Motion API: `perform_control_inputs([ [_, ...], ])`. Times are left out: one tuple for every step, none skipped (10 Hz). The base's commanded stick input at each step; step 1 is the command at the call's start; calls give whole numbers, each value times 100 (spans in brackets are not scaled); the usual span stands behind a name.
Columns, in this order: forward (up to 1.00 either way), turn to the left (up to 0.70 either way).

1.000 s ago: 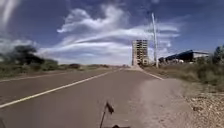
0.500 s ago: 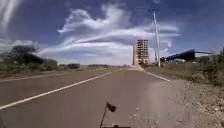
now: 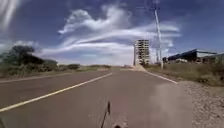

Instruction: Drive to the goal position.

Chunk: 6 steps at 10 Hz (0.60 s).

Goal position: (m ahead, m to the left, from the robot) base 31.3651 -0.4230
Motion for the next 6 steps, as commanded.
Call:
perform_control_inputs([
  [100,-1],
  [100,-3],
  [100,-32],
  [100,-36],
  [100,-40],
  [100,-40],
])
